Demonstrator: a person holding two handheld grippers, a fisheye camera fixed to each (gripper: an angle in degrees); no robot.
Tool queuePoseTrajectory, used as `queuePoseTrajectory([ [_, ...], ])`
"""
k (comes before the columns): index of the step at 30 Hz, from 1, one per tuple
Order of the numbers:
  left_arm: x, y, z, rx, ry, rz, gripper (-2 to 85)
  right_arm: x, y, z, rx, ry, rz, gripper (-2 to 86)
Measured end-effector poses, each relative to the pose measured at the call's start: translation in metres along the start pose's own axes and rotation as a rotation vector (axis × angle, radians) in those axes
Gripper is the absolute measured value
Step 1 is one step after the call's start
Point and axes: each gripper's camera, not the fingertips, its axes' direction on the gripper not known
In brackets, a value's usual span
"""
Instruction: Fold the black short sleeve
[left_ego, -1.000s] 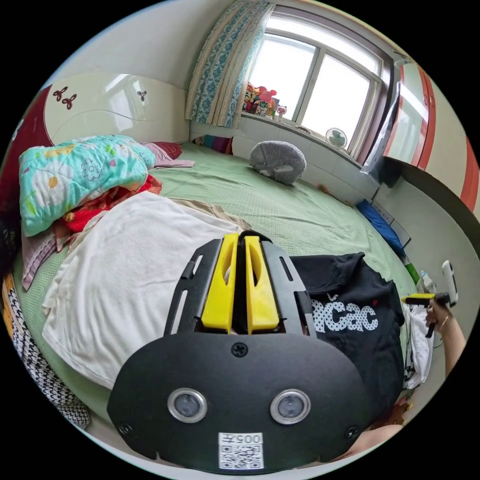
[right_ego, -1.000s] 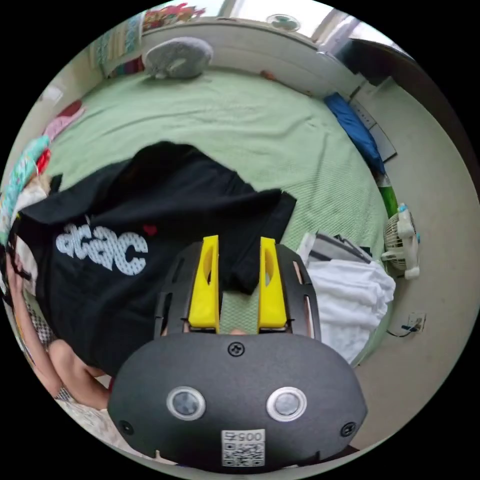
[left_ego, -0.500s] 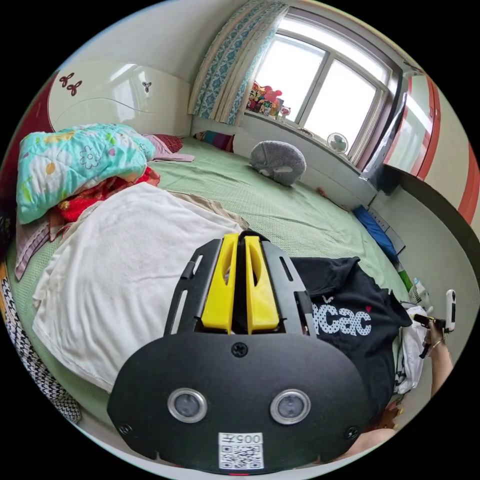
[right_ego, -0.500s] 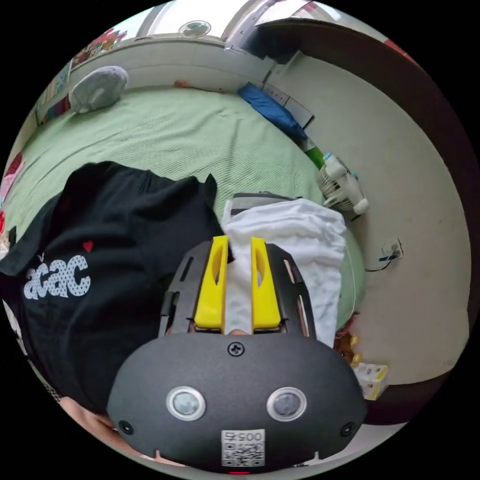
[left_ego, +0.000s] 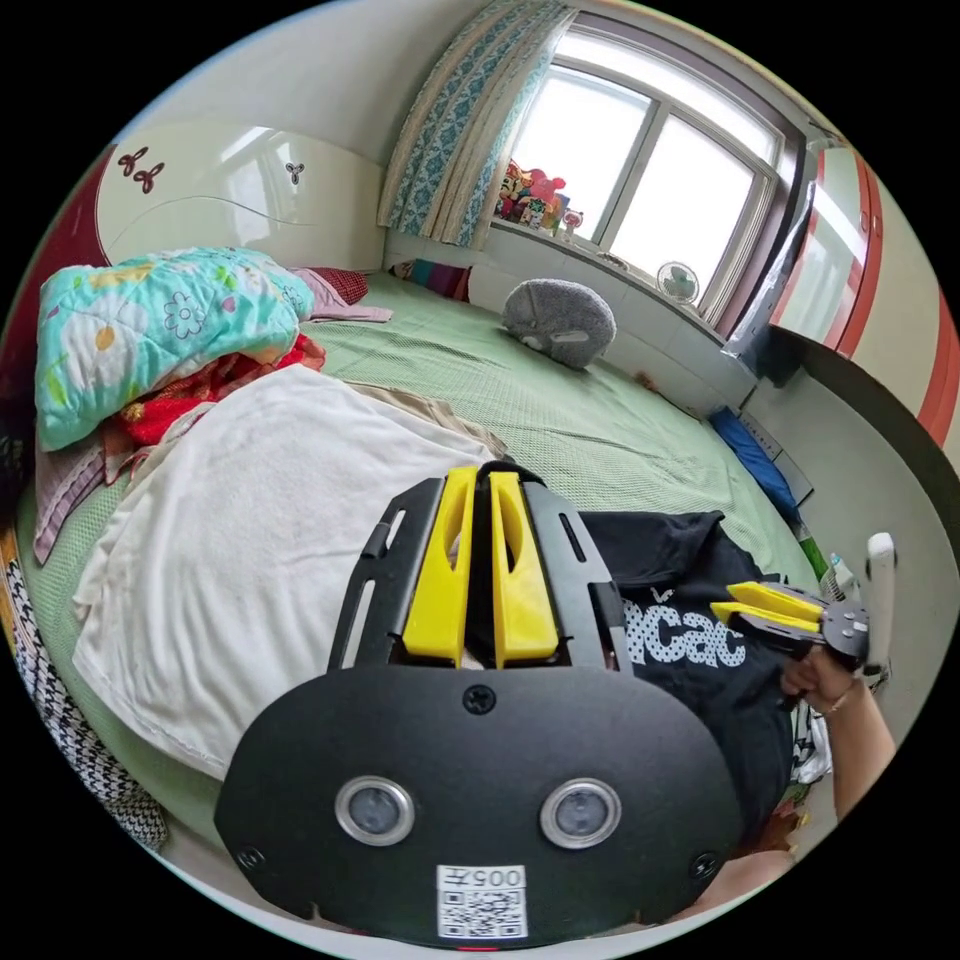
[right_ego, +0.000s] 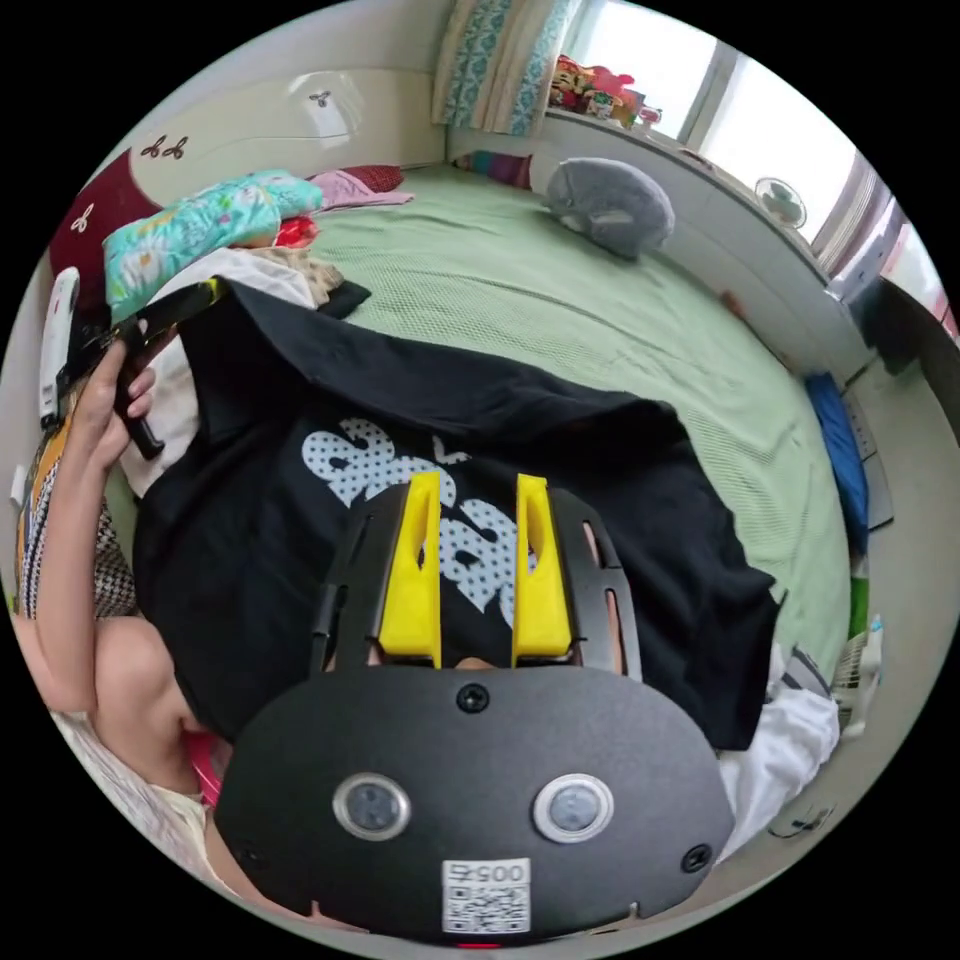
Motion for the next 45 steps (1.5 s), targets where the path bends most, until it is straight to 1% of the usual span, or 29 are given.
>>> queuePoseTrajectory([
  [2,0.001,-0.001,0.002,0.002,-0.006,0.019,3.6,0.016,-0.010,0.029,-0.072,-0.042,0.082,10.3],
  [4,0.003,-0.002,0.004,-0.002,-0.014,0.034,3.6,0.032,-0.011,0.045,-0.083,-0.082,0.146,9.1],
  [8,-0.001,-0.003,0.007,-0.010,0.006,0.019,3.5,0.052,-0.019,0.043,0.048,-0.166,0.218,4.7],
  [12,0.000,-0.001,0.005,-0.001,0.036,0.016,3.5,0.053,-0.061,0.048,0.079,-0.156,0.185,3.7],
  [14,0.002,-0.001,0.004,0.003,-0.011,0.030,3.5,0.057,-0.099,0.057,0.086,-0.201,0.231,3.7],
  [16,0.001,-0.002,0.002,0.005,-0.028,0.035,3.6,0.059,-0.124,0.064,0.098,-0.202,0.279,3.7],
  [18,-0.004,-0.003,0.001,0.010,-0.022,0.016,3.6,0.062,-0.142,0.068,0.105,-0.212,0.357,3.3],
  [19,-0.007,-0.003,0.000,0.009,-0.014,0.005,3.6,0.062,-0.149,0.069,0.116,-0.253,0.374,2.7],
  [21,-0.011,-0.004,-0.001,0.008,-0.009,-0.009,3.6,0.057,-0.152,0.070,0.136,-0.299,0.357,3.0],
  [22,-0.013,-0.004,-0.002,0.008,-0.004,-0.012,3.6,0.049,-0.150,0.071,0.132,-0.328,0.295,3.3],
  [26,-0.015,-0.005,-0.002,0.003,0.008,-0.010,3.6,0.018,-0.113,0.070,0.088,-0.274,0.016,8.0],
  [28,-0.014,-0.005,-0.003,0.003,0.012,-0.006,3.6,0.017,-0.092,0.068,0.078,-0.236,-0.028,9.9],
  [30,-0.013,-0.005,-0.004,0.003,0.011,-0.002,3.6,0.023,-0.076,0.070,0.061,-0.165,-0.001,10.2],
  [32,-0.013,-0.005,-0.005,0.001,0.011,0.002,3.6,0.033,-0.062,0.079,0.016,-0.162,0.059,10.2],
  [36,-0.015,-0.005,-0.008,0.001,0.015,-0.007,3.7,0.032,-0.049,0.097,-0.013,-0.123,0.094,8.8],
  [40,-0.016,-0.006,-0.011,0.000,0.014,-0.007,3.6,0.020,-0.044,0.097,0.053,-0.051,0.069,2.8],
  [43,-0.016,-0.006,-0.013,0.003,0.014,-0.013,3.5,0.021,-0.048,0.079,0.187,-0.053,0.114,-0.7],
  [45,-0.015,-0.006,-0.014,0.006,0.029,-0.031,3.6,0.027,-0.057,0.069,0.258,-0.071,0.158,-1.3],
])
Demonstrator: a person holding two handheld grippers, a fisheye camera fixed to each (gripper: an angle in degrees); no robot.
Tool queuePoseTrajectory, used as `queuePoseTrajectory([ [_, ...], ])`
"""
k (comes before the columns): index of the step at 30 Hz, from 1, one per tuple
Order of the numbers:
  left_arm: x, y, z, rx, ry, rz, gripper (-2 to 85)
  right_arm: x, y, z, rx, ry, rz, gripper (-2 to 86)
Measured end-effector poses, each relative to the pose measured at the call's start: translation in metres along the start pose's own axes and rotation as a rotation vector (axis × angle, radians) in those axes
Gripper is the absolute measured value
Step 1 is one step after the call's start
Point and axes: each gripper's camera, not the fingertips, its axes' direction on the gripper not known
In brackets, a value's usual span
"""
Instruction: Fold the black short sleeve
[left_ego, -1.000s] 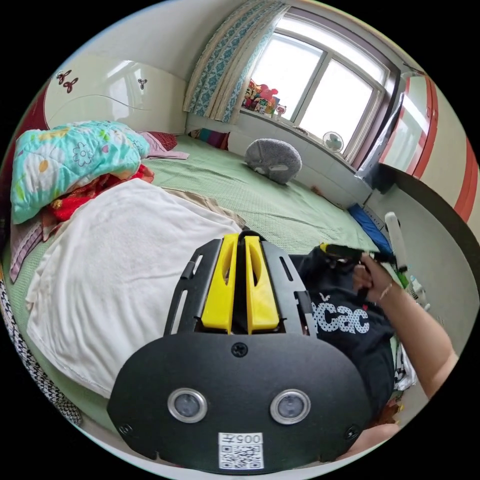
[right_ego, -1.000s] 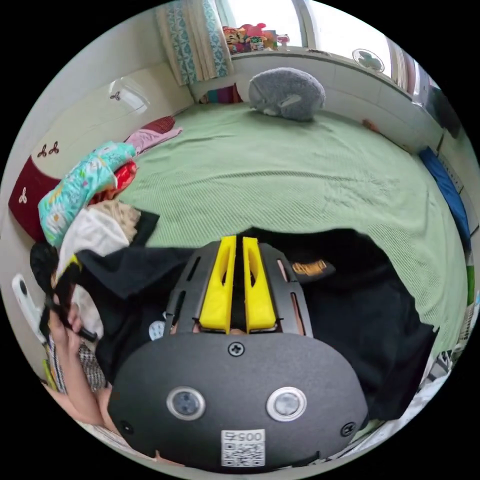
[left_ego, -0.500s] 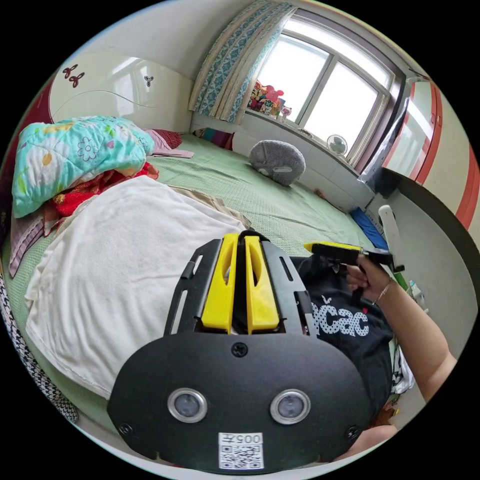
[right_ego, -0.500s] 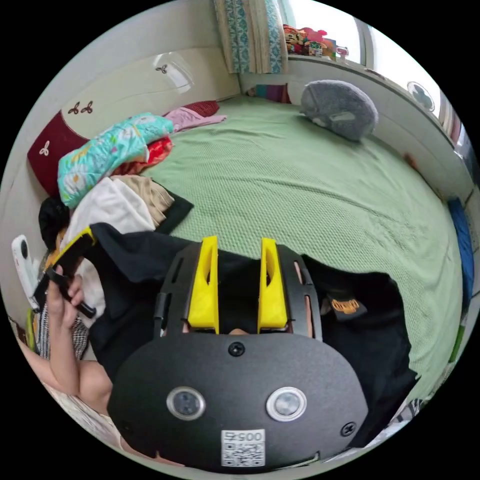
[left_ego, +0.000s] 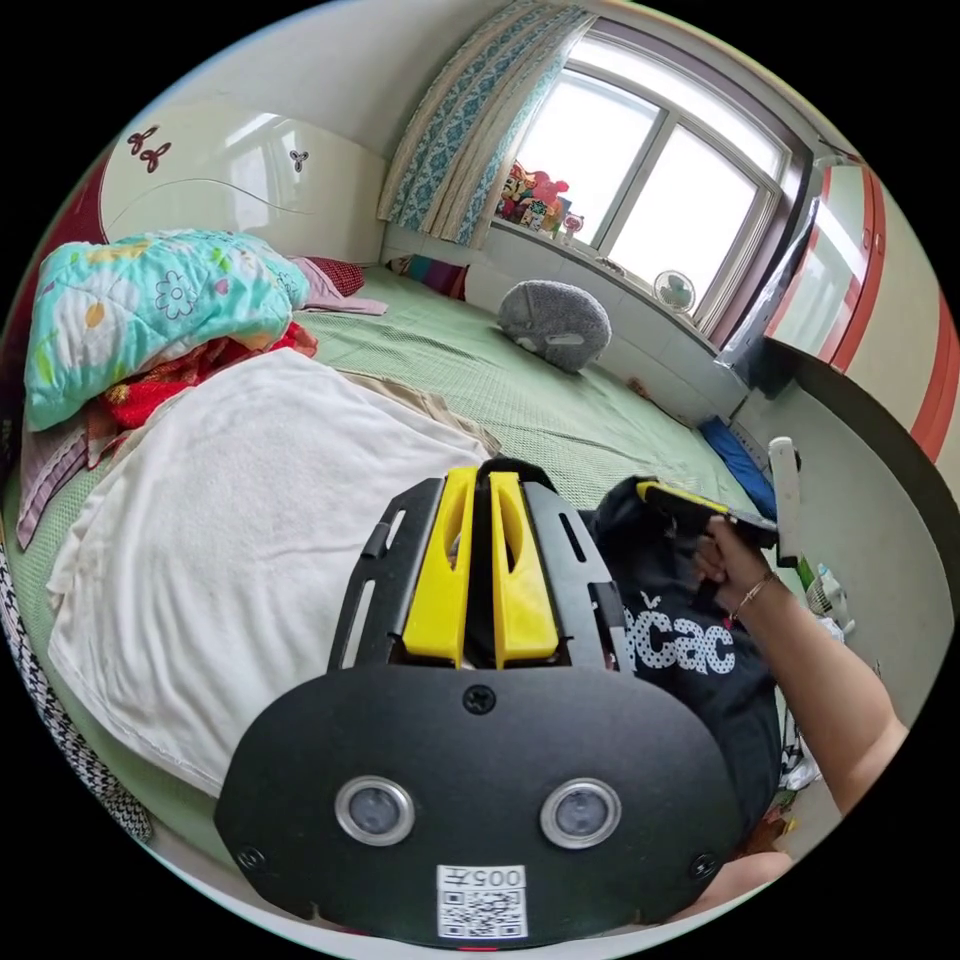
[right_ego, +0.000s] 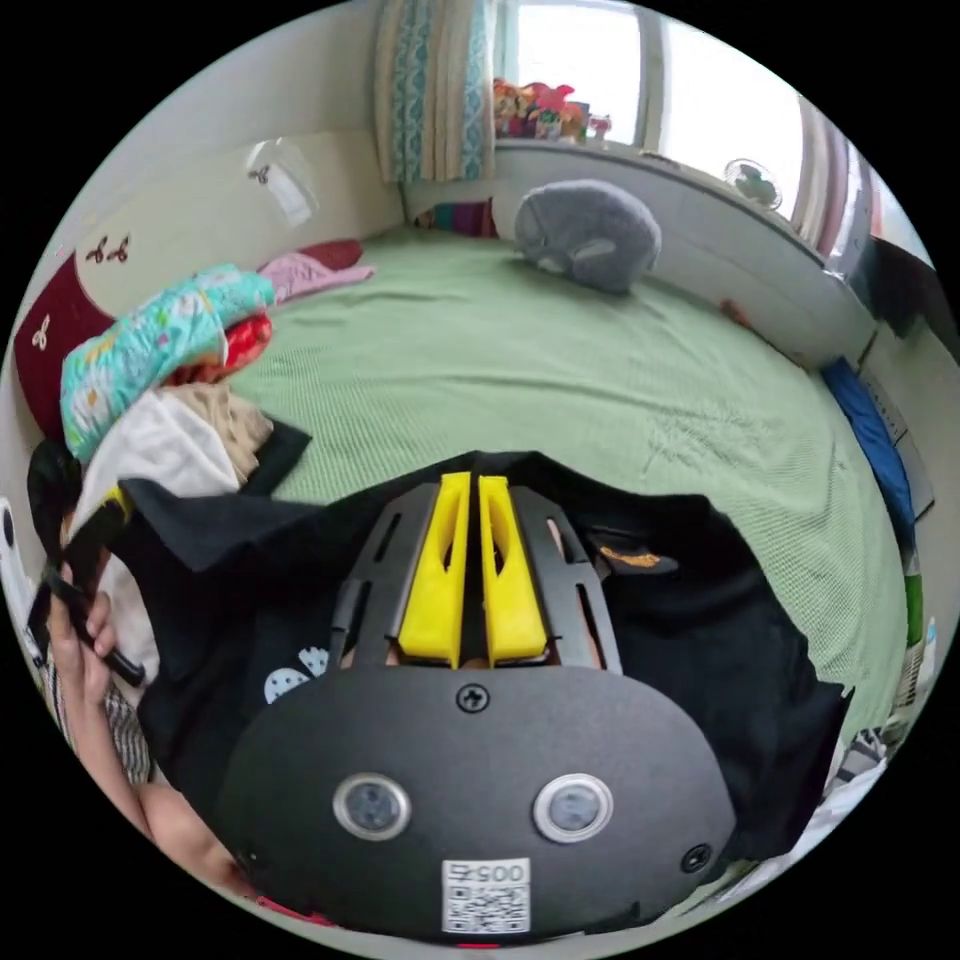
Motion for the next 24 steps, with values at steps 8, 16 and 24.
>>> queuePoseTrajectory([
  [8,0.011,-0.001,0.000,-0.009,-0.068,0.049,3.7,0.003,-0.035,0.060,-0.148,-0.008,0.194,0.6],
  [16,0.012,-0.003,-0.004,-0.015,-0.079,0.069,3.7,-0.007,0.021,0.035,-0.079,0.038,0.129,7.2],
  [24,0.014,-0.006,-0.012,-0.016,-0.068,0.093,3.7,0.013,0.138,-0.114,-0.060,-0.071,0.091,7.7],
])
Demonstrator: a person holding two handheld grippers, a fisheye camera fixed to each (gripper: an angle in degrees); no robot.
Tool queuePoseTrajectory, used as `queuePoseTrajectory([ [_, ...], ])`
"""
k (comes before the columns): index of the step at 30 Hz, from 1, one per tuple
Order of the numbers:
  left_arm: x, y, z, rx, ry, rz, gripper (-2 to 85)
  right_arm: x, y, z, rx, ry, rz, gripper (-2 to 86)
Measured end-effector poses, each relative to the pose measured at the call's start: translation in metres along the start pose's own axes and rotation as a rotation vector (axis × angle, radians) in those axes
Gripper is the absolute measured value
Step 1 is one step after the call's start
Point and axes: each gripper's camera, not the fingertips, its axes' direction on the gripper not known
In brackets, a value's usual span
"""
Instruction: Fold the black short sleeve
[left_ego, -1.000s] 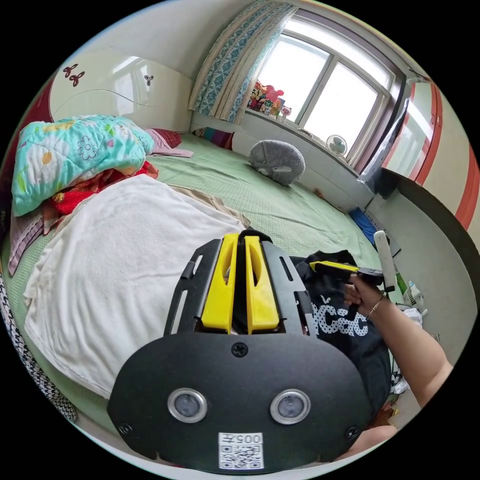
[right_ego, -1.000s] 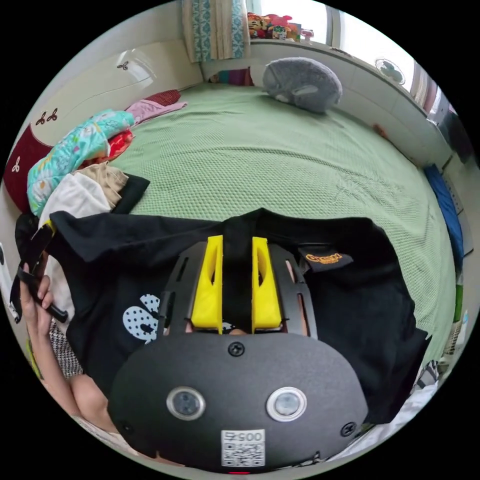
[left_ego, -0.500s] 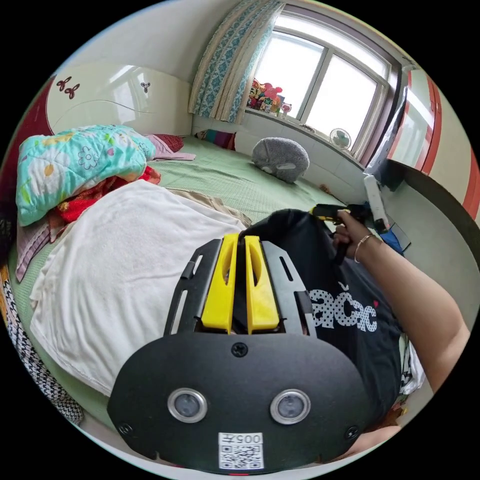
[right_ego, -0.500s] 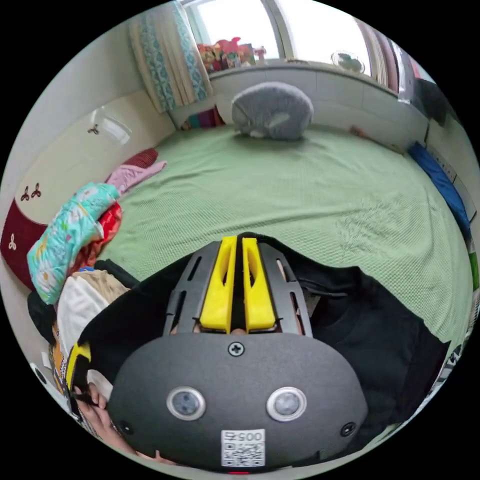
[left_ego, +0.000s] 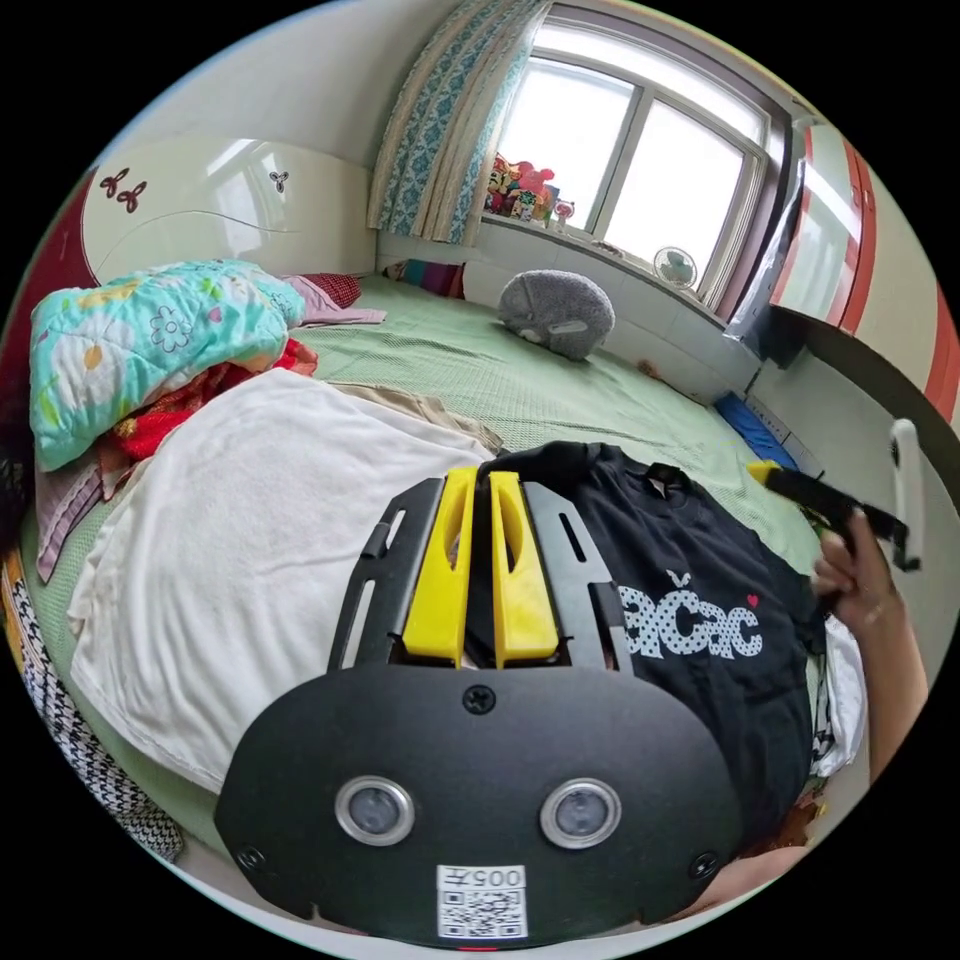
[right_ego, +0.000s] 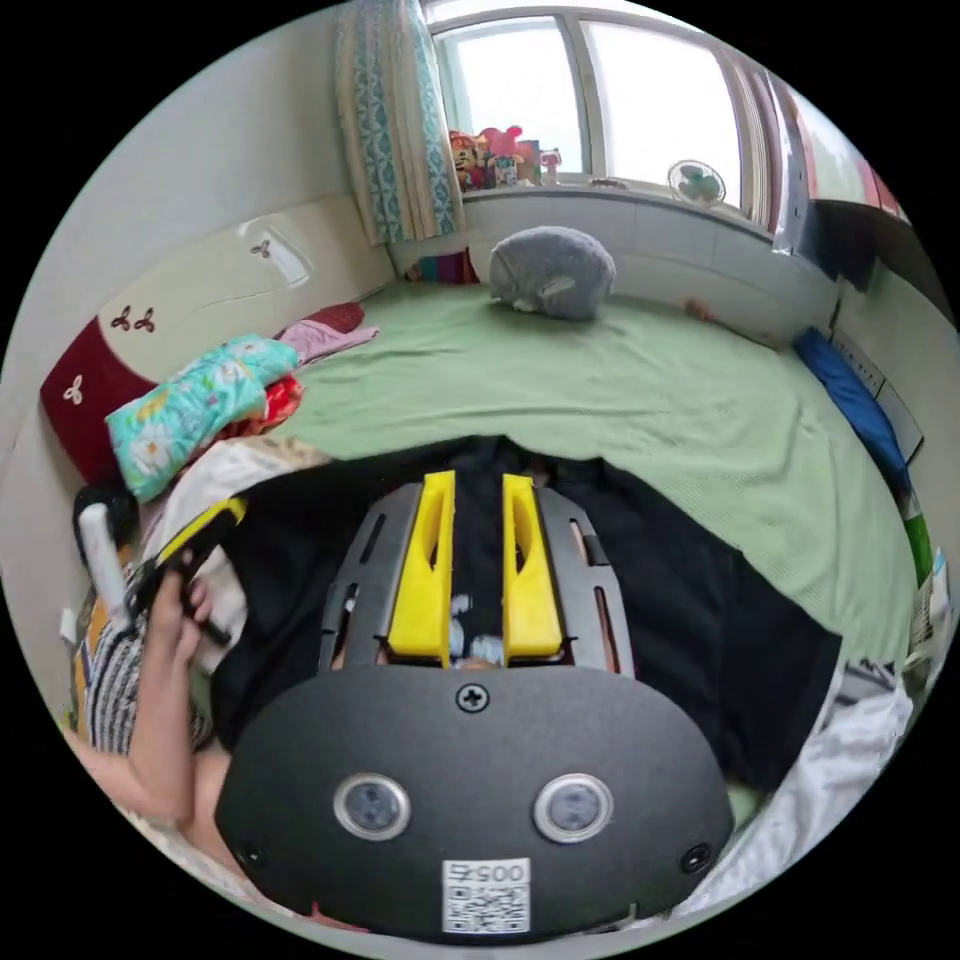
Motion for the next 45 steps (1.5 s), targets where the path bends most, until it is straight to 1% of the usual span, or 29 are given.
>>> queuePoseTrajectory([
  [1,-0.003,0.001,-0.003,0.003,0.021,-0.026,3.8,0.002,0.032,-0.014,-0.052,-0.003,0.016,7.7],
  [3,-0.009,0.001,-0.009,0.023,0.084,-0.077,3.7,0.001,0.083,-0.033,-0.071,0.022,-0.004,7.6],
  [5,-0.010,0.000,-0.010,-0.001,0.148,-0.109,3.6,0.003,0.137,-0.044,-0.138,0.121,0.026,7.3],
  [6,-0.008,-0.001,-0.009,-0.017,0.142,-0.102,3.6,0.004,0.146,-0.046,-0.161,0.133,0.038,7.2],
  [8,0.006,-0.008,-0.014,-0.040,0.059,-0.030,3.5,0.012,0.182,-0.060,-0.184,0.147,0.108,6.3],
  [10,0.017,-0.025,-0.021,-0.048,0.021,0.065,3.5,0.017,0.208,-0.072,-0.169,0.110,0.139,6.2],
  [12,0.016,-0.048,-0.027,-0.061,0.022,0.079,3.5,0.020,0.230,-0.079,-0.182,0.110,0.166,6.1],
  [13,0.011,-0.065,-0.027,-0.087,0.030,0.076,3.6,0.021,0.245,-0.084,-0.176,0.124,0.179,6.1],
  [15,0.002,-0.086,-0.024,-0.138,-0.030,0.090,3.8,0.023,0.264,-0.091,-0.162,0.137,0.210,6.0],
  [17,-0.012,-0.104,-0.023,-0.258,-0.143,0.148,4.3,0.025,0.286,-0.099,-0.161,0.116,0.247,5.9],
  [18,-0.017,-0.106,-0.028,-0.258,-0.187,0.138,4.4,0.025,0.292,-0.101,-0.160,0.118,0.253,5.9],
  [19,-0.028,-0.109,-0.042,-0.212,-0.253,0.098,4.0,0.025,0.303,-0.105,-0.153,0.128,0.262,5.8],
  [20,-0.039,-0.109,-0.058,-0.168,-0.271,0.062,2.8,0.025,0.314,-0.109,-0.152,0.135,0.263,5.7],
  [22,-0.052,-0.105,-0.075,-0.165,-0.207,0.048,1.0,0.024,0.332,-0.115,-0.156,0.153,0.273,5.5],
  [24,-0.063,-0.093,-0.088,-0.194,-0.108,0.051,0.2,0.024,0.351,-0.121,-0.157,0.160,0.285,5.4],
  [26,-0.068,-0.056,-0.105,-0.215,0.010,0.089,-0.2,0.024,0.378,-0.128,-0.142,0.177,0.317,5.6],
  [27,-0.068,-0.044,-0.108,-0.231,0.031,0.101,-0.2,0.024,0.385,-0.129,-0.142,0.185,0.325,5.8],
  [29,-0.072,0.010,-0.117,-0.304,0.105,0.121,0.0,0.024,0.408,-0.132,-0.134,0.237,0.344,7.1],
  [31,-0.071,0.054,-0.120,-0.372,0.161,0.162,0.5,0.022,0.423,-0.131,-0.144,0.241,0.328,8.2],
  [34,-0.068,0.117,-0.122,-0.465,0.211,0.212,2.8,0.021,0.445,-0.124,-0.181,0.263,0.330,9.5],
  [37,-0.065,0.157,-0.128,-0.483,0.259,0.210,5.5,0.023,0.463,-0.116,-0.171,0.279,0.352,9.4],
  [41,-0.071,0.178,-0.134,-0.481,0.257,0.190,10.1,0.028,0.481,-0.100,-0.186,0.226,0.397,9.3],
  [45,-0.070,0.183,-0.140,-0.479,0.264,0.219,13.4,0.030,0.489,-0.092,-0.211,0.280,0.362,9.5],
])
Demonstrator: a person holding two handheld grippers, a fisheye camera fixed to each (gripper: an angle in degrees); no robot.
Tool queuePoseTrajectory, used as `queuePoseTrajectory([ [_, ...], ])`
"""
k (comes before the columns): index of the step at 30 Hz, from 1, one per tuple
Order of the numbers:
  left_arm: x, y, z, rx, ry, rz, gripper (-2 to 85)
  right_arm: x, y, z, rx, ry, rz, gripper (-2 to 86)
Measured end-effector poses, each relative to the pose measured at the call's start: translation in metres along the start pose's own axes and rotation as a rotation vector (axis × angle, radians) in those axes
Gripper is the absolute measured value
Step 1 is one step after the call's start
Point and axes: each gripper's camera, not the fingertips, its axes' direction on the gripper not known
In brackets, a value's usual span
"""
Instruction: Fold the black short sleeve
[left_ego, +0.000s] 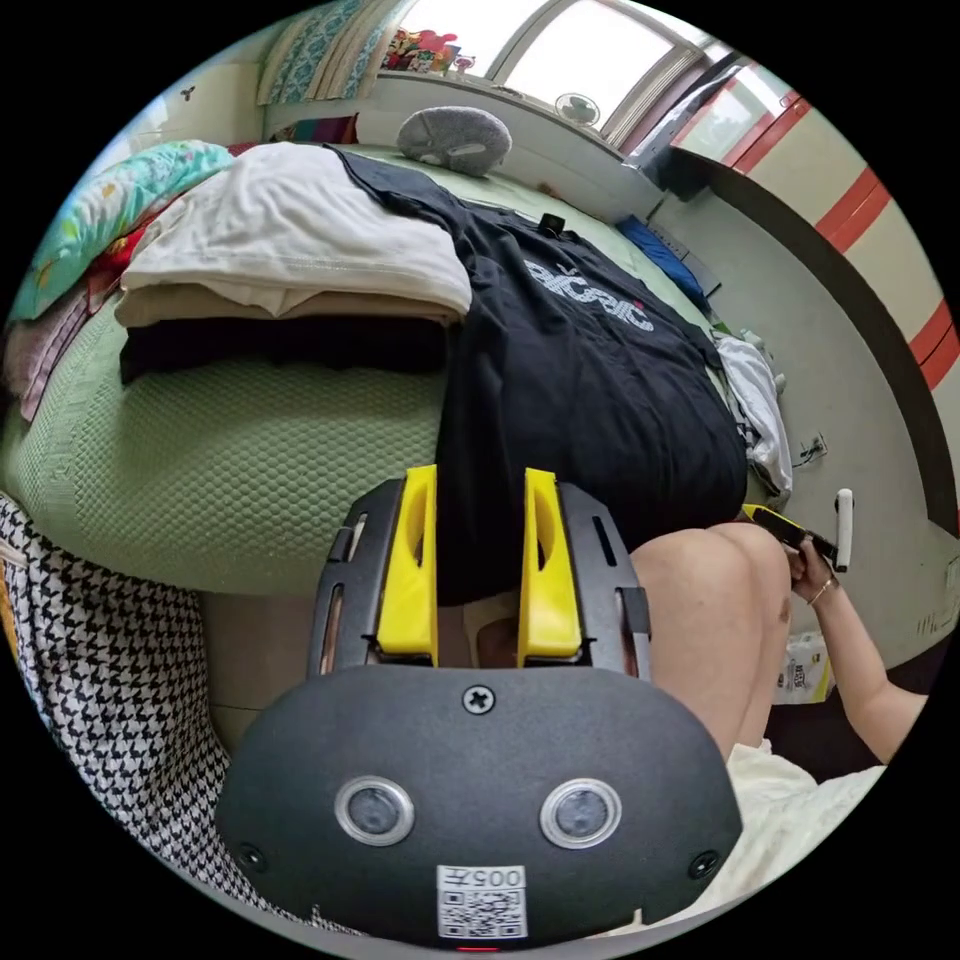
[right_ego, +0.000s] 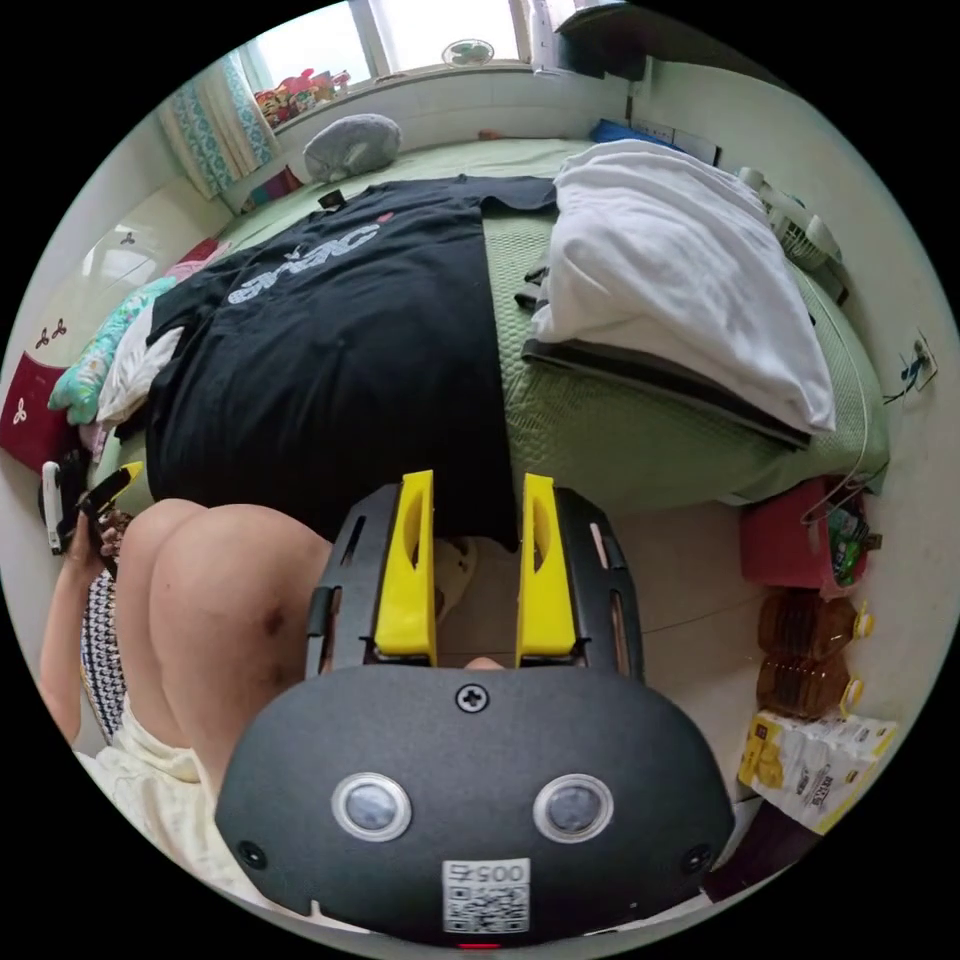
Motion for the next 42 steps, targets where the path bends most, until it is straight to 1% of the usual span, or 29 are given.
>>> queuePoseTrajectory([
  [2,0.003,0.004,0.005,-0.017,-0.046,0.025,15.8,0.002,0.005,0.004,0.013,-0.014,-0.006,10.0],
  [4,0.002,0.008,0.011,-0.024,-0.064,0.018,16.2,0.002,0.009,0.012,0.003,-0.003,-0.008,10.9],
  [6,0.001,0.010,0.012,-0.001,-0.086,-0.006,16.1,0.001,0.014,0.019,-0.012,0.015,-0.010,11.0],
  [10,0.004,0.018,0.007,0.023,-0.122,-0.010,14.6,0.000,0.028,0.026,0.024,0.039,-0.006,10.5],
  [13,0.007,0.025,0.000,-0.002,-0.130,-0.013,14.0,0.007,0.040,0.026,0.041,0.012,0.016,10.9],
  [16,0.012,0.036,-0.006,-0.021,-0.164,0.029,14.6,0.014,0.055,0.023,0.064,-0.032,0.029,10.8],
  [18,0.011,0.043,-0.006,-0.028,-0.156,0.028,15.4,0.017,0.065,0.022,0.090,-0.037,0.016,10.7],
  [20,0.007,0.050,-0.003,-0.047,-0.125,0.009,16.0,0.022,0.076,0.027,0.075,-0.040,0.017,10.6],
  [24,0.001,0.053,-0.002,-0.027,-0.106,-0.036,16.0,0.025,0.084,0.033,0.054,-0.016,0.027,9.9],
  [27,-0.002,0.052,-0.001,-0.041,-0.134,-0.087,13.9,0.023,0.090,0.035,0.048,0.019,0.041,8.5],
  [28,-0.003,0.053,-0.001,-0.059,-0.151,-0.103,11.9,0.023,0.093,0.035,0.047,0.027,0.048,7.9],
  [30,-0.004,0.054,0.004,-0.131,-0.145,-0.105,8.1,0.025,0.097,0.035,0.033,0.021,0.059,6.6],
  [32,-0.004,0.056,0.013,-0.215,-0.157,-0.105,4.1,0.025,0.103,0.033,0.008,0.023,0.062,3.2],
  [35,-0.001,0.059,0.010,-0.208,-0.161,-0.074,2.1,0.025,0.113,0.026,0.016,0.027,0.027,-0.4],
  [37,0.000,0.059,0.001,-0.209,-0.141,-0.075,1.5,0.027,0.118,0.019,0.008,0.046,0.023,-1.2],
  [42,0.009,0.063,-0.054,-0.100,-0.064,-0.020,0.7,0.037,0.129,-0.020,0.091,-0.036,0.015,-1.6],
])
